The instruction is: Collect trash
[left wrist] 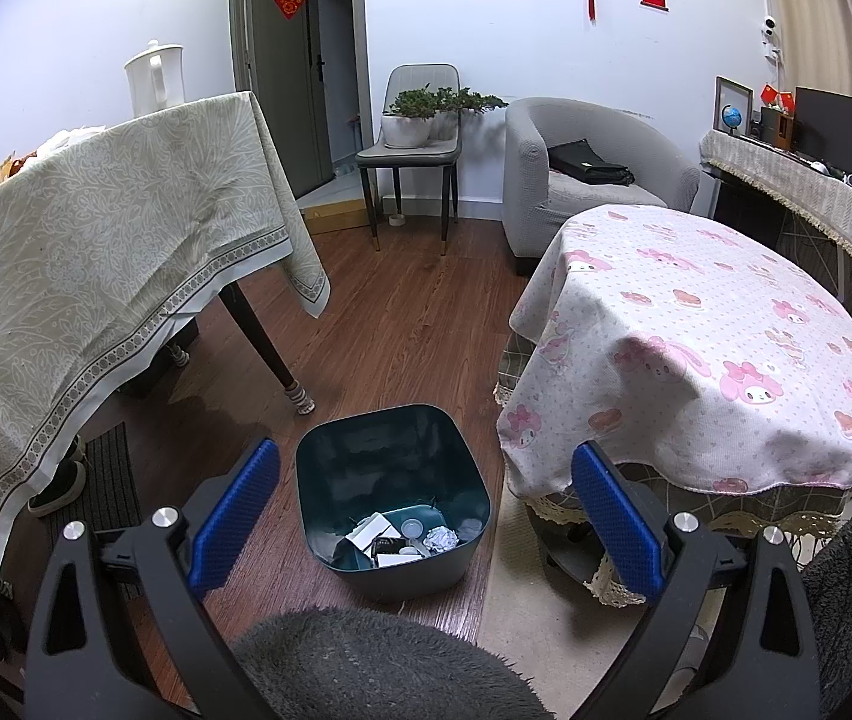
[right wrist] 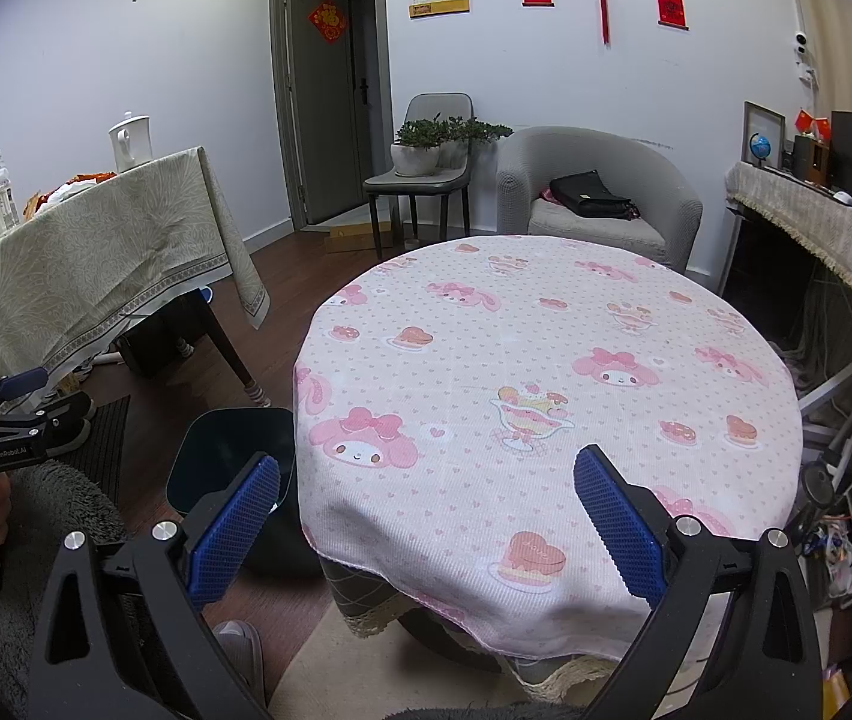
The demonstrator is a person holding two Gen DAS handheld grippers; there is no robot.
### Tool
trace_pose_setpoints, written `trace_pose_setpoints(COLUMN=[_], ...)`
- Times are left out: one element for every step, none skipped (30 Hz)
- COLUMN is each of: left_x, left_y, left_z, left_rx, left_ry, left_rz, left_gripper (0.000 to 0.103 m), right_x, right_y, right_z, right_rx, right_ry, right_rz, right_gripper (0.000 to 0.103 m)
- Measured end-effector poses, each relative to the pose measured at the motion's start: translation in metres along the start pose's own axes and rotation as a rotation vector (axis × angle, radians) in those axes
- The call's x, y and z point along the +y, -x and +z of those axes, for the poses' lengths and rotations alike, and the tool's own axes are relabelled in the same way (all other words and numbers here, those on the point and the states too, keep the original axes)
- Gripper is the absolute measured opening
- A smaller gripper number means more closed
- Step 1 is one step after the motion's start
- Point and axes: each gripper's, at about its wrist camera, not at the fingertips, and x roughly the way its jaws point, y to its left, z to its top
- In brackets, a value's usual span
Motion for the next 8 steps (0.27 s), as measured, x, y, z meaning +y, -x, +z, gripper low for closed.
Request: trace_pose_setpoints(left_x=[-0.0006,-0.0018,-0.0023,-0.0027,-0.0031,-0.0029,-0.0044,-0.0033], left_y=[-0.0002,-0.0005,-0.0008,-0.0006,0.0,-0.0001,0.0,0.0002], left_z=[-0.0005,-0.0015,-0.0023,-0.0026,-0.0032,-0.0028,-0.0035,-0.0031], left_rx=[0.002,0.006,0.008,0.007,0.006,0.006,0.008,0.008], left_ry=[-0.001,-0.001,0.0,0.001,0.002,0.002,0.001,0.0], left_rz=[-0.007,-0.005,-0.004,-0.007,-0.009,-0.01,-0.008,-0.008], left_gripper=[0.099,0.099,0.099,0.099,0.099,0.099,0.099,0.099], right_x=[0.0,0.0,0.0003,0.0004,0.0,-0.0002,0.0002,0.0002], right_y=[0.0,0.0,0.0001,0.0001,0.0,0.0,0.0002,0.0002], right_z=[0.0001,0.0,-0.0004,-0.0005,-0.0001,0.0001,-0.0004,-0.0004], right_rx=[0.0,0.0,0.0,0.0,0.0,0.0,0.0,0.0], right_ry=[0.0,0.0,0.0,0.0,-0.001,-0.001,-0.003,-0.003], right_rz=[0.0,0.0,0.0,0.0,0.0,0.001,0.001,0.001], right_gripper=[0.1,0.1,0.1,0.1,0.1,0.1,0.1,0.1])
